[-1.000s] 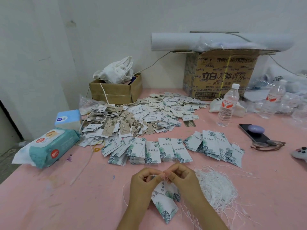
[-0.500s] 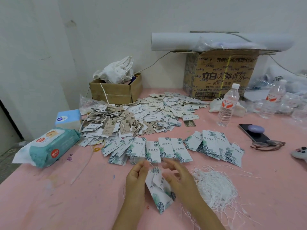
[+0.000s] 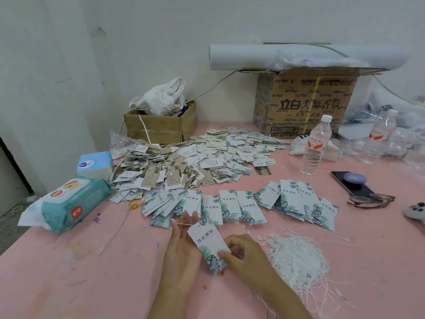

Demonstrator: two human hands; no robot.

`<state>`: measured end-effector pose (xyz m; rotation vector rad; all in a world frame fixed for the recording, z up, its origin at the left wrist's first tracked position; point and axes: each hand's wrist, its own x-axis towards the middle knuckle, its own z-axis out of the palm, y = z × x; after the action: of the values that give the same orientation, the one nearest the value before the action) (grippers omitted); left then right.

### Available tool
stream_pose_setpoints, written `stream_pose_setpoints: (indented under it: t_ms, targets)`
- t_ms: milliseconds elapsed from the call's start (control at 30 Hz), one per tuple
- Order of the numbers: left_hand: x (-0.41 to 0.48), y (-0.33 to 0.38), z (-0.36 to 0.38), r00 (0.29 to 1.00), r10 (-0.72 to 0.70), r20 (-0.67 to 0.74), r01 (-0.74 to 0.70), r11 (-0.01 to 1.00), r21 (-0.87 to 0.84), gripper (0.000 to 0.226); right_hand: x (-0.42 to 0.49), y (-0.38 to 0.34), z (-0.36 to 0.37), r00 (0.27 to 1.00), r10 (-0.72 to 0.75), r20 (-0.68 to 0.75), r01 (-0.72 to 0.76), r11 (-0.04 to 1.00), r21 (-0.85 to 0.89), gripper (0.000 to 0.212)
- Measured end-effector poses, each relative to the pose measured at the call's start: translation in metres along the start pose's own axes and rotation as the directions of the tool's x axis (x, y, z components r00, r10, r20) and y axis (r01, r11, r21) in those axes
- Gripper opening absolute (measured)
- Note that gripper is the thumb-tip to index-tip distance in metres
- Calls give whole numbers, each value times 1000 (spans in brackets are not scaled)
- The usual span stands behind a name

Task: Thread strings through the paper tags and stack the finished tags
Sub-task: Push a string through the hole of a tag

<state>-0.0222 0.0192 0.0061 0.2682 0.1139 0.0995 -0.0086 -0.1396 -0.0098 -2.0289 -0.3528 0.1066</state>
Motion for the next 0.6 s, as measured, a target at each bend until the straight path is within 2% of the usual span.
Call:
stream_pose_setpoints:
  t_ms: [133,333,600]
  targets:
    - [5,4,-9,999,44,-27,-44,999,2,29,1,-5,-12,999,15,-32,-8,979,205,10]
    - [6,3,-8,988,58,-146,-46,995,87,22,4,-6,-23,982,153,-114,-81,875,477,9]
    - [4,-12,-7,965,-41,-259,98,973,210,15,6,-5,-25,952,250,-177,-100,799,593,7]
